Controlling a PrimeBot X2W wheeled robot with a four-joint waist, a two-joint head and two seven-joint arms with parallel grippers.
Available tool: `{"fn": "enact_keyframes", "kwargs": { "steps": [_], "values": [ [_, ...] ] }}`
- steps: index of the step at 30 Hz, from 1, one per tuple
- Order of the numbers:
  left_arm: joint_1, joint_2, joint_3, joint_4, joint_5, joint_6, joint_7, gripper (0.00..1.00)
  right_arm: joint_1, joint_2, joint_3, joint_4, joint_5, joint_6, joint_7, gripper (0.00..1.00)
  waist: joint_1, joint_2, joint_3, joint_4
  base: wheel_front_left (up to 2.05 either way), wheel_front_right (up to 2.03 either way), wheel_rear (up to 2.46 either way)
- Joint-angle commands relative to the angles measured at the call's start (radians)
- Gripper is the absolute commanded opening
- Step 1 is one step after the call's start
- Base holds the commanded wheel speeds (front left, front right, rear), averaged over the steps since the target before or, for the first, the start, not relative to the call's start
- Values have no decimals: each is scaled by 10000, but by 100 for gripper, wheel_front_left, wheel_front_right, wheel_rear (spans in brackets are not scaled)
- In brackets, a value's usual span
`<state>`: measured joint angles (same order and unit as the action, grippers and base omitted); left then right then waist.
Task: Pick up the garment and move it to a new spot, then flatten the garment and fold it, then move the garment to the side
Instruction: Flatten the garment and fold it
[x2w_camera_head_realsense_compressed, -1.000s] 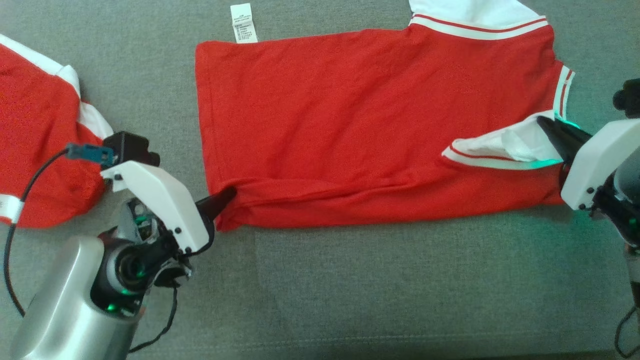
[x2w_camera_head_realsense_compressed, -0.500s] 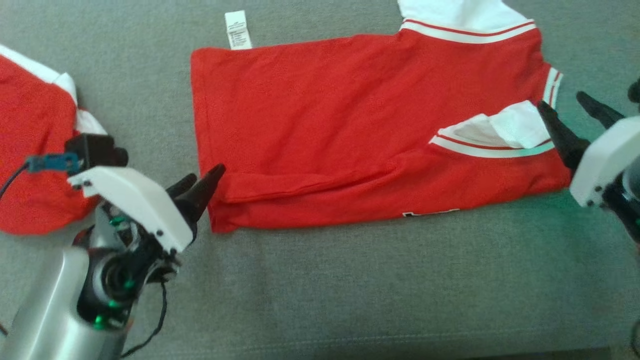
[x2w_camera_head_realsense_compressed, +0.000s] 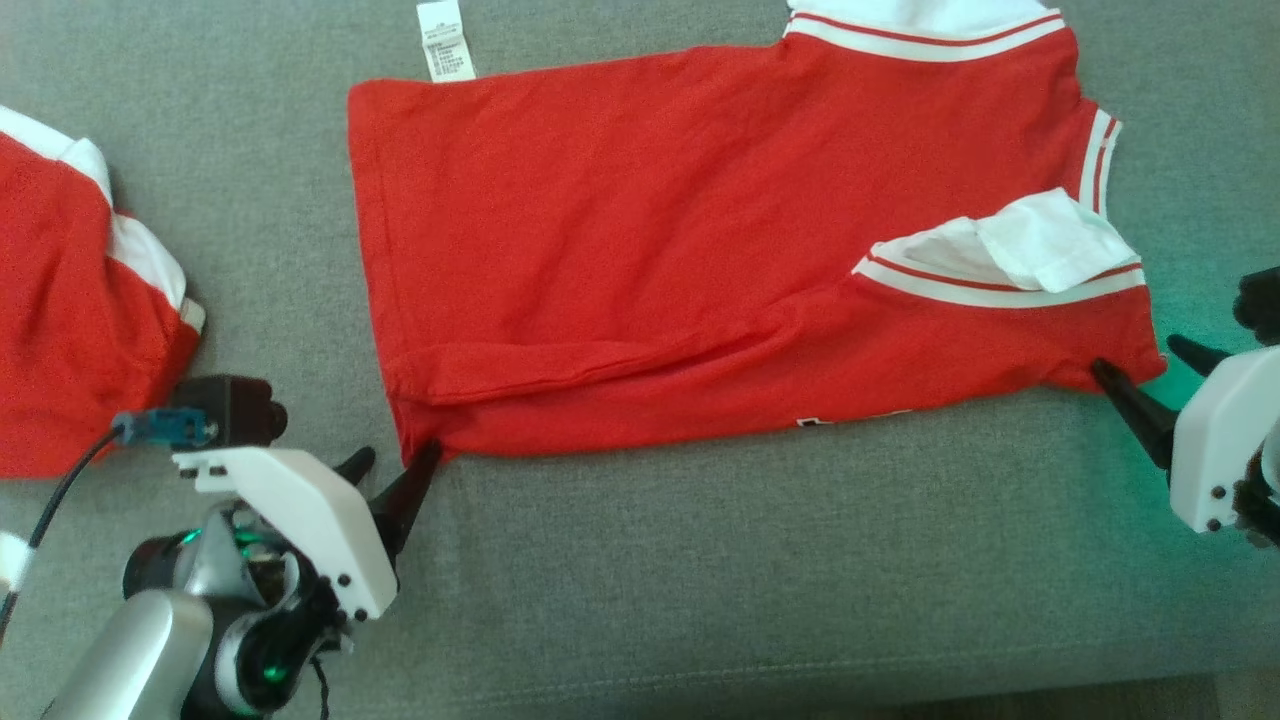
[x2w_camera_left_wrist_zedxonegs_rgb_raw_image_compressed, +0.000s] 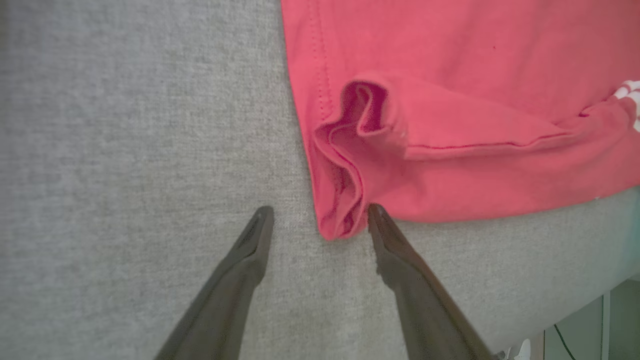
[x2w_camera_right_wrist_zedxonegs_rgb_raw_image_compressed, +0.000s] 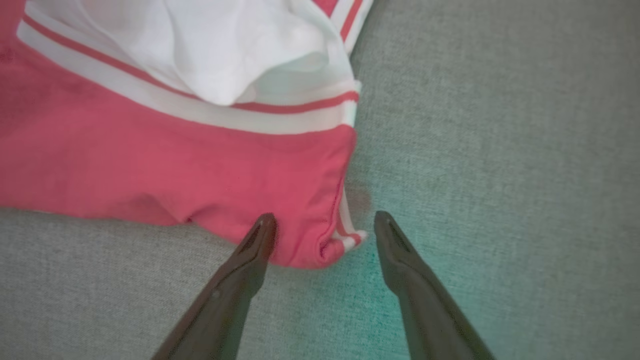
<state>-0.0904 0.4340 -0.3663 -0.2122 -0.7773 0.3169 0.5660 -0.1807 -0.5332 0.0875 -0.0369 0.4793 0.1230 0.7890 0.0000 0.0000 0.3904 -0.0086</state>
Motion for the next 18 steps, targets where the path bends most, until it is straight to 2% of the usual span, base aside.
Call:
{"fn": "enact_keyframes", "kwargs": {
  "steps": [1,18],
  "values": [
    [-435,206,353,-160,86,-31,-27,100,-175,-229,76,-361,106,77,143,100,0,0,62,4,0,0,0],
    [-653,113,202,465,42,-247,-161,100,130,-296,-194,-635,247,77,652,100,0,0,97,-147,0,0,0]
  ]
}}
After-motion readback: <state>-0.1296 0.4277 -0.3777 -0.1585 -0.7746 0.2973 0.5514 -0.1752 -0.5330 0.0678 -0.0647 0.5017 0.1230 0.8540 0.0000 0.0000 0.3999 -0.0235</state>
